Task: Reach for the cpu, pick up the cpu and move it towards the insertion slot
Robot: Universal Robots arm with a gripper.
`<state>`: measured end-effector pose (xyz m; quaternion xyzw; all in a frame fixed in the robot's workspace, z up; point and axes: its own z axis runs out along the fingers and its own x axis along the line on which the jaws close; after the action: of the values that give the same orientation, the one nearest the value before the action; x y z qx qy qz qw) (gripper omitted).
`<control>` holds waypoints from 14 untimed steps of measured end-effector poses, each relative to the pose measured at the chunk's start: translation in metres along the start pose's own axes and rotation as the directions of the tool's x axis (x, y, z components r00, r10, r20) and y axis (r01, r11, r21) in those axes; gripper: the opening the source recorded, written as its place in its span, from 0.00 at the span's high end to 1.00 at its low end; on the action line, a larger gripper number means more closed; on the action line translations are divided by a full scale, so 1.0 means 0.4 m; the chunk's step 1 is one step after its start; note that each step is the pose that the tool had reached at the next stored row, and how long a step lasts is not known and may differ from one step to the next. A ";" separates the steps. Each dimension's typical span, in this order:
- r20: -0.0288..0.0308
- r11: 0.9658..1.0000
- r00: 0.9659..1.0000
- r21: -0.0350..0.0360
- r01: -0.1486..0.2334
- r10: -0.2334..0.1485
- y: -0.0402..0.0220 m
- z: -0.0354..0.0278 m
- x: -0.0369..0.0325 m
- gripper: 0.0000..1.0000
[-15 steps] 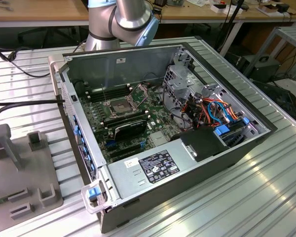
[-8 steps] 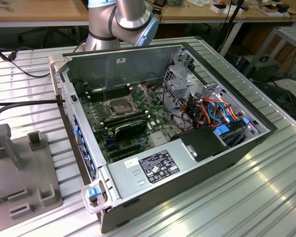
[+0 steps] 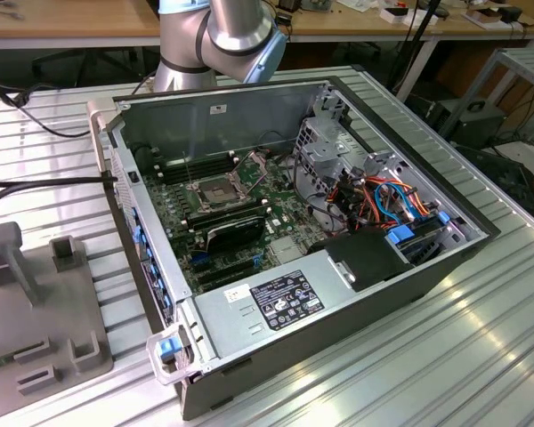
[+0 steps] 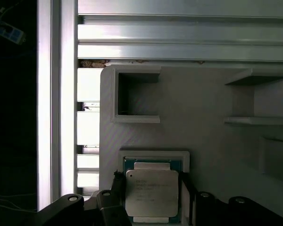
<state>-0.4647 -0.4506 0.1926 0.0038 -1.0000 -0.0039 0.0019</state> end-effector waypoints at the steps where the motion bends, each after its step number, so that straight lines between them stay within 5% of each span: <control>1: 0.000 1.000 1.000 0.000 0.000 0.000 0.000 0.000 0.000 0.45; 6: 0.000 1.000 1.000 0.000 0.000 0.000 0.000 -0.017 0.000 0.45; 14: 0.000 1.000 1.000 0.001 0.000 0.000 0.000 -0.008 0.000 0.45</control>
<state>-0.4646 -0.4506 0.1957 0.0038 -1.0000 -0.0036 0.0020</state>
